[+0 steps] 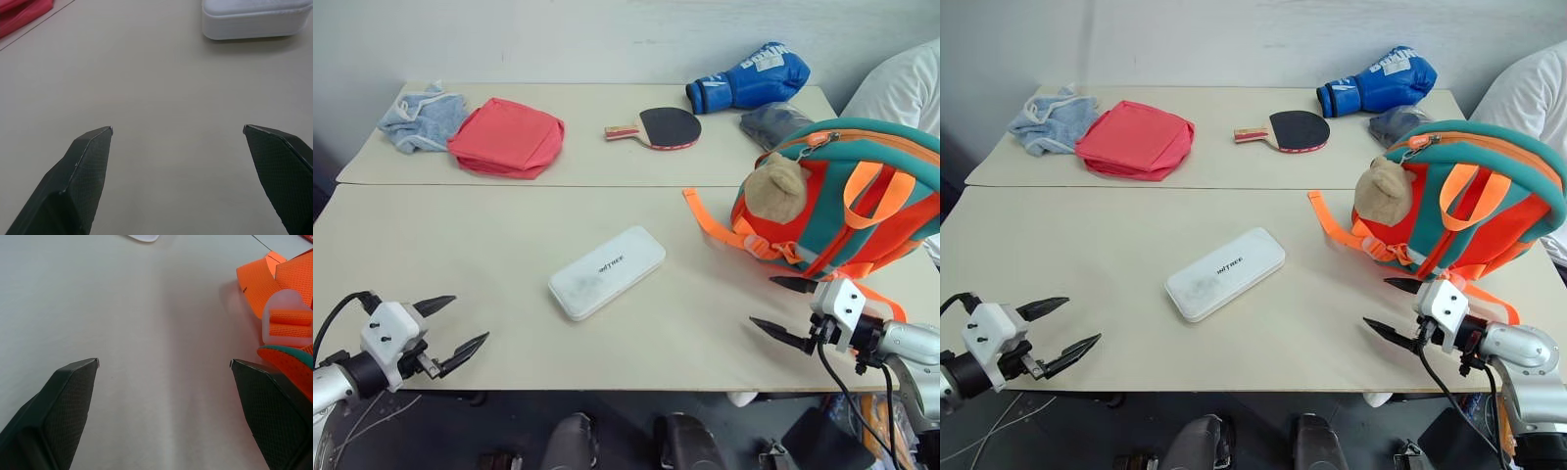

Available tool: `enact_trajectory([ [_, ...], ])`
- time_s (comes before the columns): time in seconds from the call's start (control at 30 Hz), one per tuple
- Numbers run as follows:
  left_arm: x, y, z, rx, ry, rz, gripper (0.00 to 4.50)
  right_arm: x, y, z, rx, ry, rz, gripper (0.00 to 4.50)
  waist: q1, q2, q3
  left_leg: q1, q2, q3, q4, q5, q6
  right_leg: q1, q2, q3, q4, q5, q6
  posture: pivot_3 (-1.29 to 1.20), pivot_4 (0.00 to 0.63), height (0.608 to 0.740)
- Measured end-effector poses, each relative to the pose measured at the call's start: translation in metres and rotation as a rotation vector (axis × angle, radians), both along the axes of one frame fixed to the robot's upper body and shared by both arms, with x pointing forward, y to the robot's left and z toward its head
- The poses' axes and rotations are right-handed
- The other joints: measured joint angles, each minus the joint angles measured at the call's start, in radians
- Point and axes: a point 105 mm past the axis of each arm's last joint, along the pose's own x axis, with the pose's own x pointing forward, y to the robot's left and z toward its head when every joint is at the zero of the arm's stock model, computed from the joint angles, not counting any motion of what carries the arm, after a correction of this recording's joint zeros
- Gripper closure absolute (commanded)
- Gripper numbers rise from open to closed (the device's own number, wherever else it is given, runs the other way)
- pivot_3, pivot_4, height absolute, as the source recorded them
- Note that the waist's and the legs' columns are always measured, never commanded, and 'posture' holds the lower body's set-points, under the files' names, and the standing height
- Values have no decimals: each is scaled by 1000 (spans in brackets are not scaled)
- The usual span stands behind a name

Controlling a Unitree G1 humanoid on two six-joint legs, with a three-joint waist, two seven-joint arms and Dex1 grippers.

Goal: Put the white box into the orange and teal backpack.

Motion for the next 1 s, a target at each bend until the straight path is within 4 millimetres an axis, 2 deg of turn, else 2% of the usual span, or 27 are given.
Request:
enact_trajectory([
  [0.17, 3, 0, 1, 14, -16, -1, 0, 1, 2, 3, -1, -7, 0, 95, 0, 0, 0, 0, 0, 0, 0, 0, 0, 0, 0, 0, 0, 0, 0, 0, 150, 740],
  [0.3, 0, -3, -3, -49, 32, -2, 0, 4, 6, 5, 7, 4, 6, 95, -1, 0, 0, 0, 0, 0, 0, 0, 0, 0, 0, 0, 1, 0, 0, 0, 150, 740],
  [0.43, -2, -10, -1, -84, 33, -12, 882, 2, 19, -2, 1, 82, 52, 1008, 0, 0, 0, 0, 0, 0, 0, 0, 0, 0, 0, 0, 0, 0, 0, 0, 150, 740],
  [0.5, -5, -18, -2, -86, 34, -31, 1546, 3, 28, -5, 4, 122, 72, 1752, 0, 0, 0, 0, 0, 0, 0, 0, 0, 0, 0, 0, 0, 0, 0, 0, 150, 740],
  [0.63, -5, -39, -10, -129, 51, -53, 2796, 17, 54, 1, 52, 113, 53, 3153, -1, 0, 0, 0, 1, -1, 0, 0, -1, -1, 0, 0, 1, 0, 0, 0, 150, 740],
  [0.77, 11, -55, -19, -172, 38, -17, 4004, 28, 76, -8, 79, 119, 4, 4468, 5, 0, 0, -1, 0, -1, 1, 1, -1, -1, 0, 0, 1, 0, 0, 0, 150, 740],
  [0.8, 18, -61, -20, -189, 29, -6, 4356, 32, 84, -9, 95, 112, -12, 4500, 5, 0, 0, -1, 0, -1, 1, 1, -1, -1, 0, 0, 2, 0, 0, 0, 150, 740],
  [0.83, 23, -66, -22, -199, 26, 4, 4477, 36, 90, -9, 112, 104, -27, 4500, 3, 0, 0, -1, 0, -1, 2, 1, -1, -1, 0, 0, 2, 0, 1, 0, 150, 740],
  [1.0, 34, -82, -37, -254, 82, 76, 4477, 59, 100, 0, 149, 18, -156, 4500, -1, 0, 0, -1, 0, 0, 1, 3, -5, -2, 1, 0, 2, 0, 1, 0, 150, 740],
])
